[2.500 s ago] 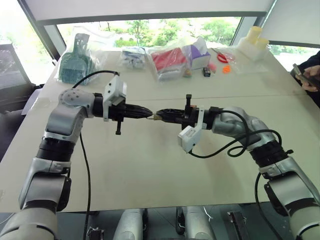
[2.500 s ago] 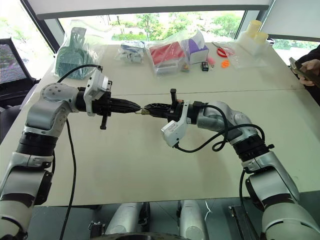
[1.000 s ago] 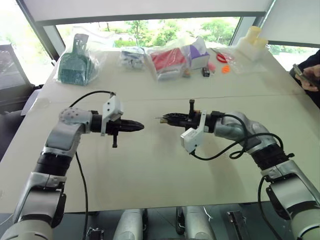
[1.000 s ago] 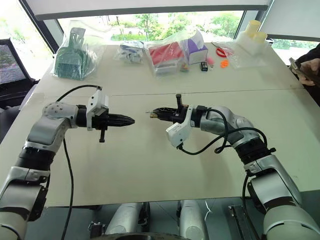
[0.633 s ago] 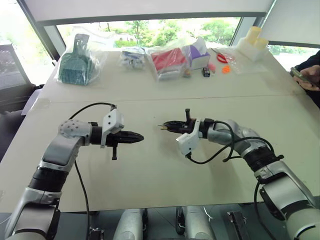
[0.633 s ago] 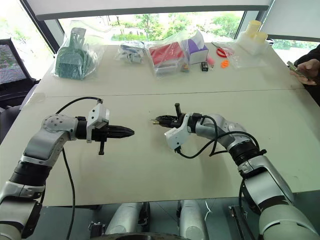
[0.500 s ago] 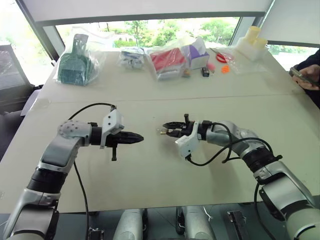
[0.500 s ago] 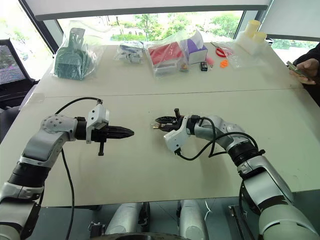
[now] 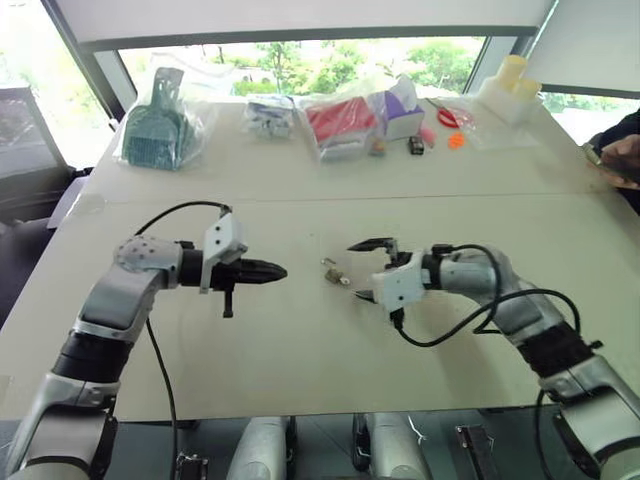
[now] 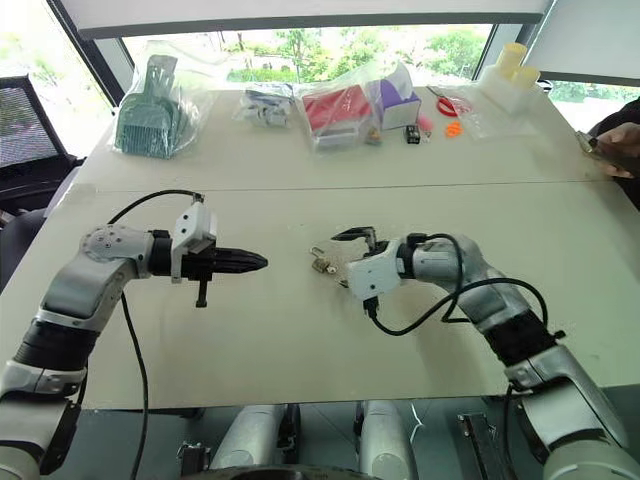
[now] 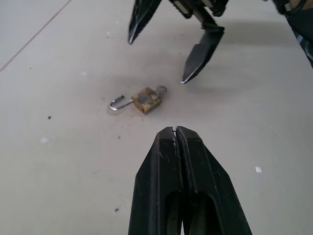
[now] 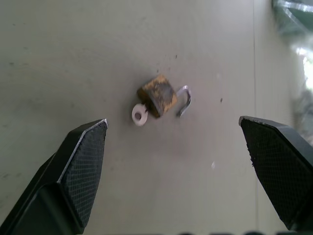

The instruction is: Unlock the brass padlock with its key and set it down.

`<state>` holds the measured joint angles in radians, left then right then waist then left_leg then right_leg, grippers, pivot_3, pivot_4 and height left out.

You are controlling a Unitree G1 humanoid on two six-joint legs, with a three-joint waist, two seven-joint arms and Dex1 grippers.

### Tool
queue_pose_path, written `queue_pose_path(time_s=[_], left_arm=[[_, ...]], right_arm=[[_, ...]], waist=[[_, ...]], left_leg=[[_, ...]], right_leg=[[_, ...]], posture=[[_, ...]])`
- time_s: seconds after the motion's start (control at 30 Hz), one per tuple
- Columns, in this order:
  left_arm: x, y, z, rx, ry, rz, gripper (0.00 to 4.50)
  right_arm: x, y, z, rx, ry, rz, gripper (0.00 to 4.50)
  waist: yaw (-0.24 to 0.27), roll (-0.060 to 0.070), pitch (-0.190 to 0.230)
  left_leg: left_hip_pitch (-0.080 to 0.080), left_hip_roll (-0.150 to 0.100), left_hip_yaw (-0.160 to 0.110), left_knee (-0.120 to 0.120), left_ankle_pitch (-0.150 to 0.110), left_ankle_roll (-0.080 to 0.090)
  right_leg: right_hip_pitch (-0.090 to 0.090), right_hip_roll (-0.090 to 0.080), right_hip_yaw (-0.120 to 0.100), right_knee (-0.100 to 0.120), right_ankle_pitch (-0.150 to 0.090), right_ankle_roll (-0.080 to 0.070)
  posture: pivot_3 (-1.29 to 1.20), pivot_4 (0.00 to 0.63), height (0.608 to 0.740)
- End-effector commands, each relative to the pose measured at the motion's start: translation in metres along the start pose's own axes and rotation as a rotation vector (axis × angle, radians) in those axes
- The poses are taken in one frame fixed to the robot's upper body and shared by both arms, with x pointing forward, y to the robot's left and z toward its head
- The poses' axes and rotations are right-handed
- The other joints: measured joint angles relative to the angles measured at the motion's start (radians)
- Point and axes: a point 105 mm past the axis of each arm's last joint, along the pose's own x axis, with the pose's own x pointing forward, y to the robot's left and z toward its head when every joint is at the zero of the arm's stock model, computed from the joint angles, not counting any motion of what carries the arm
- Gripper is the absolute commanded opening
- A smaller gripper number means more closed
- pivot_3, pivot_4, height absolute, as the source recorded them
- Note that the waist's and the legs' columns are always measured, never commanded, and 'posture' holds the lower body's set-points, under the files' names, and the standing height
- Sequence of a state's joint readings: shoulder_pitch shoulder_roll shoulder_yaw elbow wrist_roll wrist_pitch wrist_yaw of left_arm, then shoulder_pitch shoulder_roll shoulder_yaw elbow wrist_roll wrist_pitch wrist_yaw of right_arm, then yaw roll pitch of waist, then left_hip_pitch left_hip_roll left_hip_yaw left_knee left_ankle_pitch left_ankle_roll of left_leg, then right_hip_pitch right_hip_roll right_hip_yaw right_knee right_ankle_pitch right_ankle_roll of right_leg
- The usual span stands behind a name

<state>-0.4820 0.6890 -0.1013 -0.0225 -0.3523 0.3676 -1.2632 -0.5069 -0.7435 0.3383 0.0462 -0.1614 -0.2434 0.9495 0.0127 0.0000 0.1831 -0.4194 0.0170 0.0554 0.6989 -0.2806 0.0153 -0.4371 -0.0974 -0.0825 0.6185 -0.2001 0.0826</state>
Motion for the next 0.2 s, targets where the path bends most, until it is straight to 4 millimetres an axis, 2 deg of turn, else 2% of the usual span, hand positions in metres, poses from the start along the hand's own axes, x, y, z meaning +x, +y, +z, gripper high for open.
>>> queue_pose_path(time_s=[0.03, 0.1, 0.2], left_arm=[[-0.005, 0.001, 0.014, 0.048, -0.022, 0.009, 0.00], [-0.009, 0.002, 0.016, 0.055, -0.019, 0.017, 0.00], [-0.012, 0.002, 0.017, 0.055, -0.017, 0.021, 0.00]], right_arm=[[-0.021, -0.016, 0.012, 0.099, -0.017, -0.025, 4.45], [-0.036, -0.023, 0.011, 0.214, -0.003, -0.051, 4.45], [-0.048, -0.029, 0.013, 0.306, 0.007, -0.068, 4.45]], waist=[[-0.002, 0.000, 0.000], [-0.002, 0.000, 0.000], [-0.001, 0.000, 0.000]], left_leg=[[0.000, 0.000, 0.000, 0.000, 0.000, 0.000], [0.001, 0.000, 0.000, 0.000, 0.000, 0.000], [0.001, 0.001, 0.000, -0.001, 0.000, 0.000]], right_leg=[[0.000, 0.000, 0.000, 0.000, 0.000, 0.000], [0.000, 0.000, 0.000, 0.000, 0.000, 0.000], [0.000, 0.000, 0.000, 0.001, 0.000, 0.000]], posture=[[0.00, 0.150, 0.740], [0.00, 0.150, 0.740], [0.00, 0.150, 0.740]])
